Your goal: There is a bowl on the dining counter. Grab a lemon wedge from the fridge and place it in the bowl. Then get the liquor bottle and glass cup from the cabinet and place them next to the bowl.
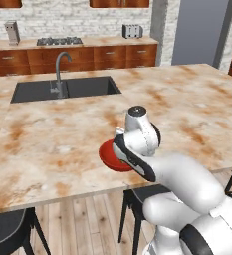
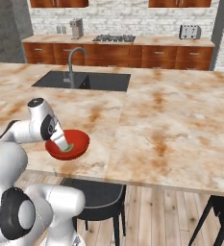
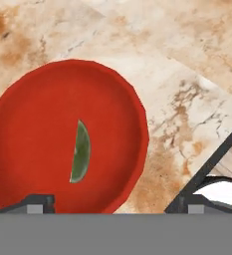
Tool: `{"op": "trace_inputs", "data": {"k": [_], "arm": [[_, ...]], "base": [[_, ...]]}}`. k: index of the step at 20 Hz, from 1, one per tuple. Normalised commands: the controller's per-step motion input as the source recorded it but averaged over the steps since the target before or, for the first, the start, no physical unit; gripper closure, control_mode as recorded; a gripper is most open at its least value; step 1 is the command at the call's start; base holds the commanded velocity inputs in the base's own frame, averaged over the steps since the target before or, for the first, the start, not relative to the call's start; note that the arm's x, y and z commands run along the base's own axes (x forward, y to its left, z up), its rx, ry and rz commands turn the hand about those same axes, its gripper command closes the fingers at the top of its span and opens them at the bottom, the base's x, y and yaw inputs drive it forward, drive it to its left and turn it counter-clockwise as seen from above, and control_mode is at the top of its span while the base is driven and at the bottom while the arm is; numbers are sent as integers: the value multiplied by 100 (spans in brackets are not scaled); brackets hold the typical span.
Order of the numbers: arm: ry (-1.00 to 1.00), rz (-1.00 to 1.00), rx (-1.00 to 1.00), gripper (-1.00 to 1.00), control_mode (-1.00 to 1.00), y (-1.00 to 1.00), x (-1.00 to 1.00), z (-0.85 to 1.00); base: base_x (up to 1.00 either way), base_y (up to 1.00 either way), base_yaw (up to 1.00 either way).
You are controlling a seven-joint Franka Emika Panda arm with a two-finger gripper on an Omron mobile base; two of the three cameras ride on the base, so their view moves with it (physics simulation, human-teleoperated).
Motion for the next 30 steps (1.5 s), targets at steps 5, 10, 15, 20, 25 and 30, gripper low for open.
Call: {"op": "trace_inputs", "data": {"k": [5, 10, 15, 20, 25, 30], "arm": [[-15, 9, 10, -100, -100, -34, -75, 98], [-9, 12, 4, -100, -100, -31, -75, 100], [-2, 12, 0, -100, -100, -10, -94, 98], [0, 25, -7, -100, -100, -1, -87, 83], [-2, 26, -19, -100, -100, 0, -97, 67], [-17, 17, -23, -100, -100, -2, -96, 11]], "base": [[0, 0, 0], [0, 0, 0], [0, 0, 0], [0, 0, 0], [0, 0, 0], [0, 0, 0]]}}
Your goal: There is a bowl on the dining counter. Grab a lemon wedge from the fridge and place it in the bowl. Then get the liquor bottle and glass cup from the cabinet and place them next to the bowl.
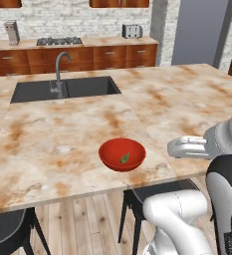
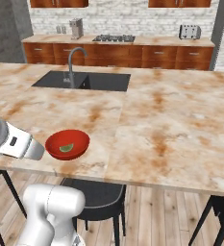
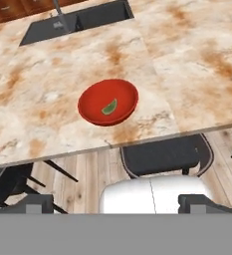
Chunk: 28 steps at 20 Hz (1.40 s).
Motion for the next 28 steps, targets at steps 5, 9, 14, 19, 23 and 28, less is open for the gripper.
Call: {"op": "trace_inputs", "data": {"k": [5, 9, 14, 19, 23, 28], "arm": [[0, 0, -1, -100, -100, 0, -4, -3], [-3, -2, 0, -100, 100, -7, -39, -9], [0, 0, 0, -100, 100, 0, 0, 0], [0, 0, 0, -100, 100, 0, 0, 0], [0, 0, 0, -100, 100, 0, 0, 0], [0, 0, 0, -100, 100, 0, 0, 0]], "base": [[0, 0, 0], [-22, 0, -2], [-72, -14, -35], [-3, -25, -64], [3, -21, -72], [9, -21, -70]]}}
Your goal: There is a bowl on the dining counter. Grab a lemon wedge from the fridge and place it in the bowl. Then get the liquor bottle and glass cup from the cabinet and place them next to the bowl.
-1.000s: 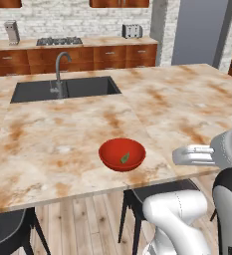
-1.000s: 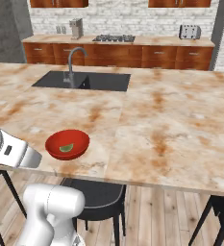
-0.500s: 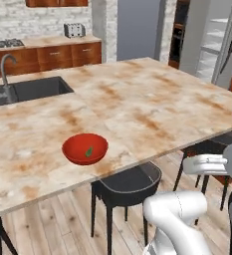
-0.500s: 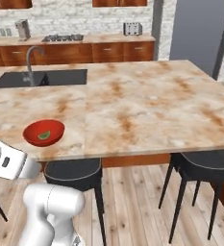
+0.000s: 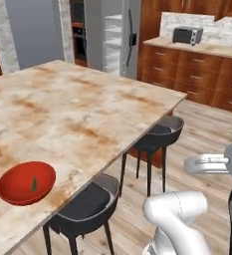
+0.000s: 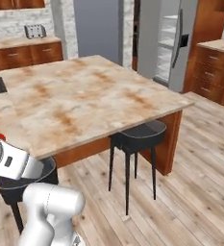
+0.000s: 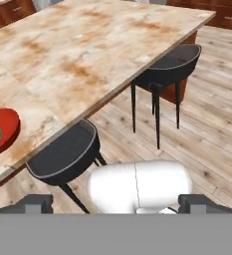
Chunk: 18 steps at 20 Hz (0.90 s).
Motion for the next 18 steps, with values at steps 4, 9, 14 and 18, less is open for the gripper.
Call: {"op": "trace_inputs", "data": {"k": [4, 9, 14, 18], "arm": [[0, 0, 0, -100, 100, 0, 0, 0], [0, 0, 0, -100, 100, 0, 0, 0], [0, 0, 0, -100, 100, 0, 0, 0], [0, 0, 0, -100, 100, 0, 0, 0]], "base": [[32, -27, -62], [51, -52, -52], [61, -68, -45], [76, -62, -41]]}}
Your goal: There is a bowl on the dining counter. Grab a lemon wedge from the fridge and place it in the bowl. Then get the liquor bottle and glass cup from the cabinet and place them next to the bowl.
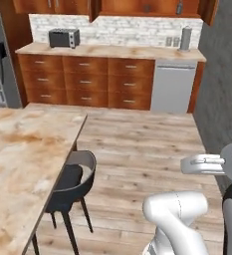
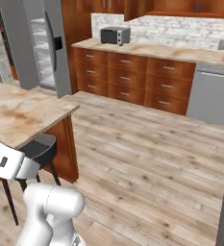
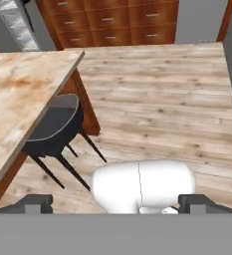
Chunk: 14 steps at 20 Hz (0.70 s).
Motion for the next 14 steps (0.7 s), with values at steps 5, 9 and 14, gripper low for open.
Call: {"op": "trace_inputs", "data": {"k": [5, 9, 14], "arm": [[0, 0, 0, -100, 100, 0, 0, 0], [0, 0, 0, -100, 100, 0, 0, 0], [0, 0, 0, -100, 100, 0, 0, 0]], "base": [[89, -48, -38], [100, -35, -35], [100, -13, -28]]}}
